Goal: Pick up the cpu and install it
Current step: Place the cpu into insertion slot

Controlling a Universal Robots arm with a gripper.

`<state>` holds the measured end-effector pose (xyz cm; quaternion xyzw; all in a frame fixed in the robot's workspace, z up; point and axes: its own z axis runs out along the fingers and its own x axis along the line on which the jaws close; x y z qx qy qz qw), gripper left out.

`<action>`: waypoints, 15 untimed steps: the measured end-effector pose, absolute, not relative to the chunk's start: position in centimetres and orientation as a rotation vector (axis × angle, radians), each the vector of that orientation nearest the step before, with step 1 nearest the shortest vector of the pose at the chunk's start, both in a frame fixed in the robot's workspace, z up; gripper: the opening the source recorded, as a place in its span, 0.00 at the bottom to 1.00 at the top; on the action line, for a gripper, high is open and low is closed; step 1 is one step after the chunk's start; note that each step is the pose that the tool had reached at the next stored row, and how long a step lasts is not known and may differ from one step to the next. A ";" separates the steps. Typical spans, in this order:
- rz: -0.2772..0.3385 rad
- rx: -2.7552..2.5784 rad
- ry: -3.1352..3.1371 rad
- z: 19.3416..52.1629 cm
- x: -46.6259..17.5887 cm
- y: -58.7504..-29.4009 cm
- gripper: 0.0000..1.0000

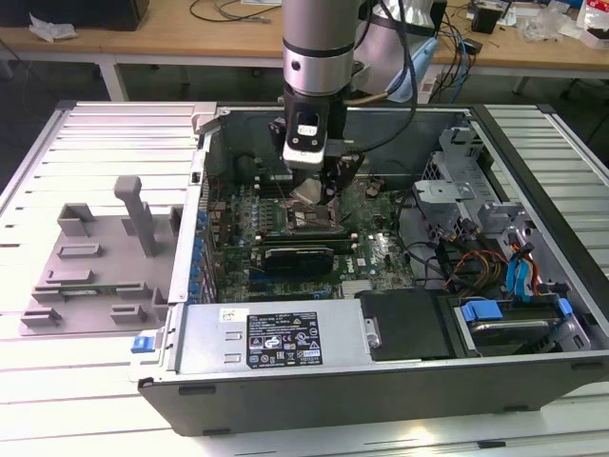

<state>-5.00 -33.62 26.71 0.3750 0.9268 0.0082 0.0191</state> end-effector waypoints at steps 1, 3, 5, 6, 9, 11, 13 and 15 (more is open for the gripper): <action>0.025 1.204 2.860 26.7 -5.0 -33.6 0.55; 0.023 1.281 2.826 26.6 -5.0 -33.6 0.55; 0.021 1.351 2.793 26.6 -5.0 -33.6 0.55; 0.021 1.381 2.778 26.6 -5.0 -33.6 0.55; 0.019 1.458 2.738 26.5 -5.0 -33.6 0.55; 0.017 1.552 2.685 26.5 -5.0 -33.6 0.55; 0.016 1.595 2.659 26.4 -5.0 -33.6 0.55; 0.014 1.682 2.605 26.4 -5.0 -33.6 0.55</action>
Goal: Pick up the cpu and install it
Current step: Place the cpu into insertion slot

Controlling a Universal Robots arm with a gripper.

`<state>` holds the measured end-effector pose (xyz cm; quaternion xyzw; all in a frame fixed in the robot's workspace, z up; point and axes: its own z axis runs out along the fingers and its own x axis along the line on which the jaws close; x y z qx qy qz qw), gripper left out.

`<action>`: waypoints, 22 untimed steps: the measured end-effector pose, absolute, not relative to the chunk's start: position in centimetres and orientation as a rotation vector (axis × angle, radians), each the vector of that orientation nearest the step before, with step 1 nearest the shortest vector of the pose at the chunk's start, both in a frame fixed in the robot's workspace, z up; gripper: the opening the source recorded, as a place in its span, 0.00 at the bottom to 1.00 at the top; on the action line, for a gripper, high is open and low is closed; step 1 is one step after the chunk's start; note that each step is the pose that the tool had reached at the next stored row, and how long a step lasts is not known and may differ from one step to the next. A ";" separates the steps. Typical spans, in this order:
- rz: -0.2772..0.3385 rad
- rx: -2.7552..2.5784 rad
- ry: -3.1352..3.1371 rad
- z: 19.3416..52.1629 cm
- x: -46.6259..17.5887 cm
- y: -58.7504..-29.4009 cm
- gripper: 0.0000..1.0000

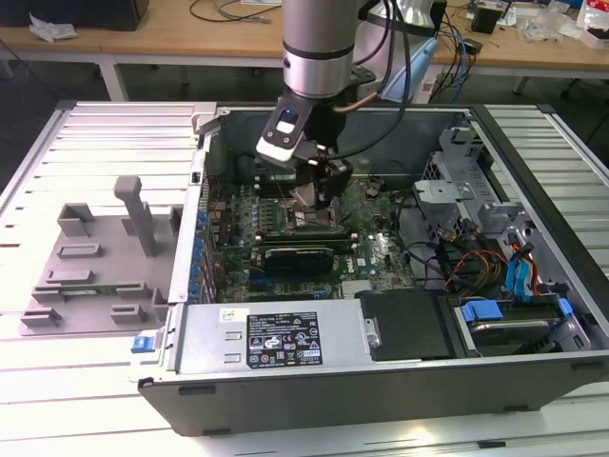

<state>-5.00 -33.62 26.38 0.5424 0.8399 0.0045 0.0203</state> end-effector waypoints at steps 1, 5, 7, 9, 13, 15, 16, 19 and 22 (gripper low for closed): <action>0.013 1.703 2.591 26.4 -5.0 -33.6 0.55; 0.010 1.847 2.491 26.3 -5.0 -33.6 0.55; 0.007 1.938 2.420 26.2 -5.0 -33.6 0.55; 0.005 2.012 2.358 26.1 -5.0 -33.6 0.55; 0.003 2.094 2.286 26.0 -5.0 -33.6 0.55; 0.003 2.095 2.285 25.9 -5.0 -33.6 0.55; 0.003 2.095 2.285 25.9 -5.0 -33.6 0.55; 0.003 2.096 2.284 25.7 -5.0 -33.3 0.55; 0.003 2.099 2.282 25.6 -5.0 -32.9 0.55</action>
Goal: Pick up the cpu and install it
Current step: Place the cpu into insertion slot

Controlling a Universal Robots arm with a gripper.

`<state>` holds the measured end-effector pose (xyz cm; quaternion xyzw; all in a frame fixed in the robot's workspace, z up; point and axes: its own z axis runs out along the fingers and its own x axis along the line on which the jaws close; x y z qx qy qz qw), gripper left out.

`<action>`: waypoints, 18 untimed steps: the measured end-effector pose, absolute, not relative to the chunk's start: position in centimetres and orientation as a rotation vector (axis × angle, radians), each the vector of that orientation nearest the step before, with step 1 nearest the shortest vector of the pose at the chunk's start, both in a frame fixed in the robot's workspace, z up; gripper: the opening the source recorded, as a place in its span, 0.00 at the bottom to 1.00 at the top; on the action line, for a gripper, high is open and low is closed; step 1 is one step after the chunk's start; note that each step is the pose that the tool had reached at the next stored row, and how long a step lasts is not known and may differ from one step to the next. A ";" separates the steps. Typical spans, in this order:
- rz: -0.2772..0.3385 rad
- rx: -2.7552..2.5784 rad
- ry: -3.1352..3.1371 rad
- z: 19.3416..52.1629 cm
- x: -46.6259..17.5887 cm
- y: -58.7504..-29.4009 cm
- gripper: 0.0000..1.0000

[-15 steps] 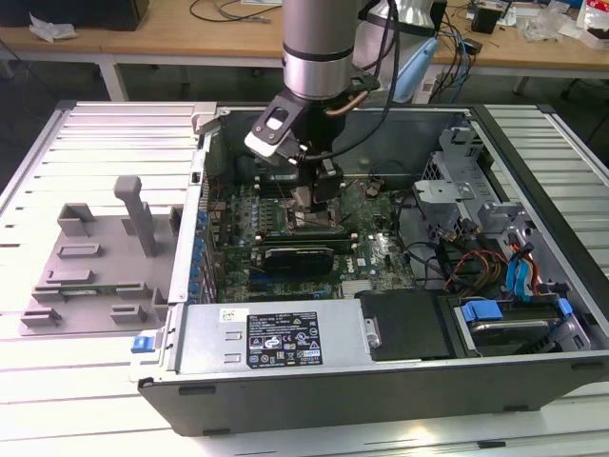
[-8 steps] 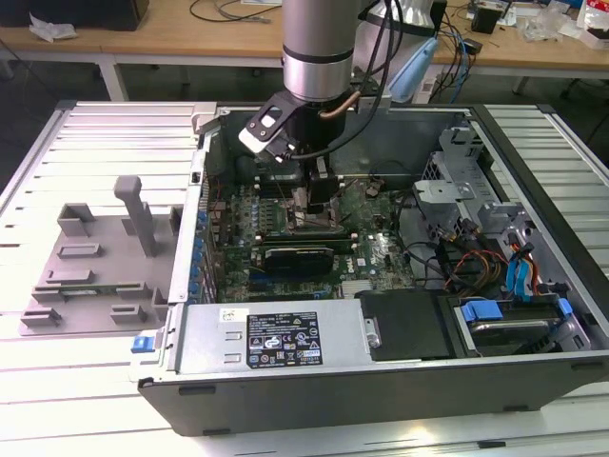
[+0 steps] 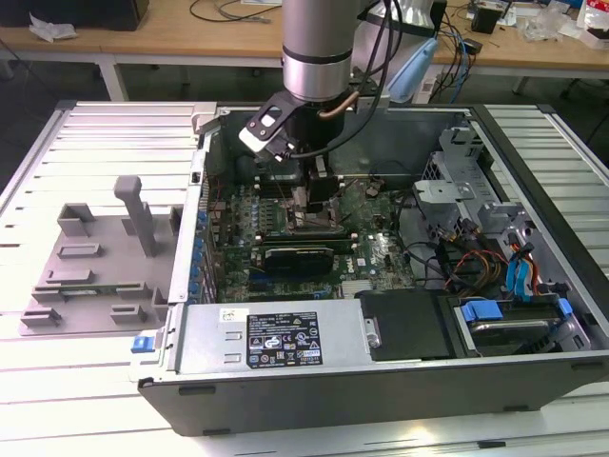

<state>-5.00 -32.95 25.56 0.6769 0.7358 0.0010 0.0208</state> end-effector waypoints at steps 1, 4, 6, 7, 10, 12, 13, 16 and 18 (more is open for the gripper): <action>0.003 2.102 2.279 25.4 -5.0 -32.8 0.55; 0.002 2.118 2.264 24.7 -5.0 -32.5 0.55; 0.002 2.134 2.249 24.2 -4.9 -32.3 0.55; 0.002 2.142 2.241 24.0 -4.9 -32.2 0.55; 0.001 2.168 2.216 23.4 -4.6 -31.9 0.55; 0.005 2.172 2.215 23.2 -4.4 -31.9 0.55; 0.006 2.173 2.215 23.0 -4.4 -31.9 0.55; 0.014 2.167 2.215 22.8 -4.3 -31.9 0.55; 0.024 2.162 2.210 22.5 -4.3 -31.9 0.55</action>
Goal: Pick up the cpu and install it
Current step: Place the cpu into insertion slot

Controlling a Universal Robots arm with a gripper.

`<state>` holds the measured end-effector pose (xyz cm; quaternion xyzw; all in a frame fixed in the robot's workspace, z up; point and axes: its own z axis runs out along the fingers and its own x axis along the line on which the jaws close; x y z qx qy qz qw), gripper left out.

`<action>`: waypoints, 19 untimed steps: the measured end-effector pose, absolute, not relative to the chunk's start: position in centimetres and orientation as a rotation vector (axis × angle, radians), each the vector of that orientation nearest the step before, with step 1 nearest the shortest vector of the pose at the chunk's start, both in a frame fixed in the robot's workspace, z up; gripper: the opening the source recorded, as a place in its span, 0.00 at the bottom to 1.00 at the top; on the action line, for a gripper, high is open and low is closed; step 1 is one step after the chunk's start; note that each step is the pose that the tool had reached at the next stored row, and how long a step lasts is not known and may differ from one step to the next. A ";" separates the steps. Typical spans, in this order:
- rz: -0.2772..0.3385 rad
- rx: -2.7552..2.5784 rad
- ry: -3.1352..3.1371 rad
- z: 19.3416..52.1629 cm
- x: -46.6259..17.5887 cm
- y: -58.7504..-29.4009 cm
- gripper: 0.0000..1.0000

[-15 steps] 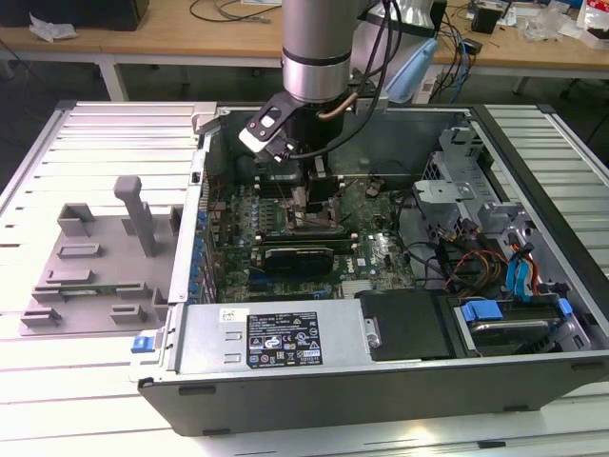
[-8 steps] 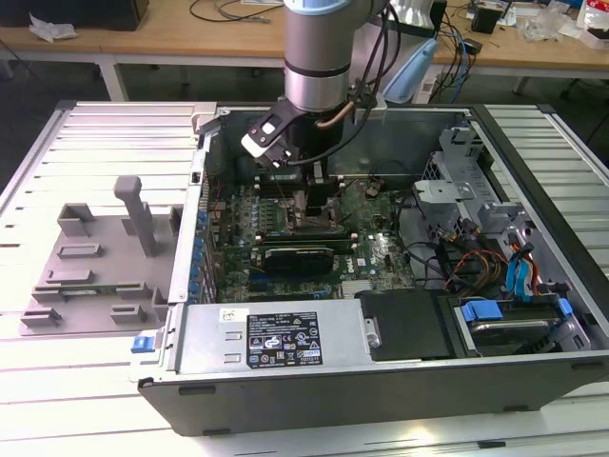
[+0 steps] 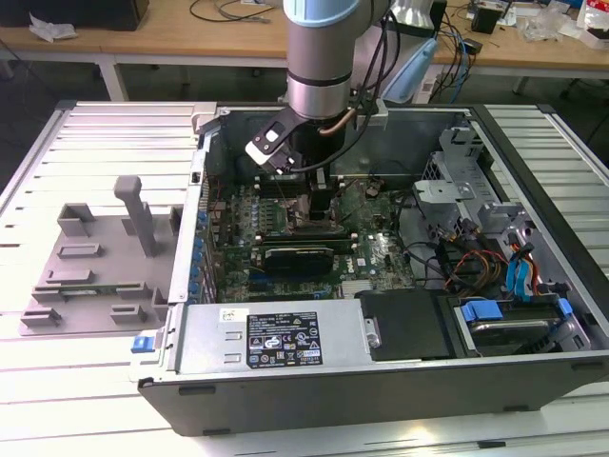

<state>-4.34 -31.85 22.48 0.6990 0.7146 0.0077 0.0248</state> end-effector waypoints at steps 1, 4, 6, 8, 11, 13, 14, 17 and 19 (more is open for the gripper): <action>0.026 2.161 2.209 22.3 -4.3 -31.9 0.55; 0.029 2.160 2.208 21.7 -4.4 -31.9 0.55; 0.029 2.159 2.208 21.2 -4.4 -31.9 0.55; 0.029 2.160 2.208 21.2 -4.4 -31.8 0.55; 0.029 2.160 2.208 20.8 -4.4 -31.3 0.55; 0.028 2.159 2.208 20.6 -4.4 -31.3 0.55; 0.029 2.159 2.208 20.5 -4.5 -31.3 0.55; 0.029 2.159 2.208 20.2 -4.6 -31.3 0.55; 0.029 2.159 2.208 20.0 -4.7 -31.3 0.55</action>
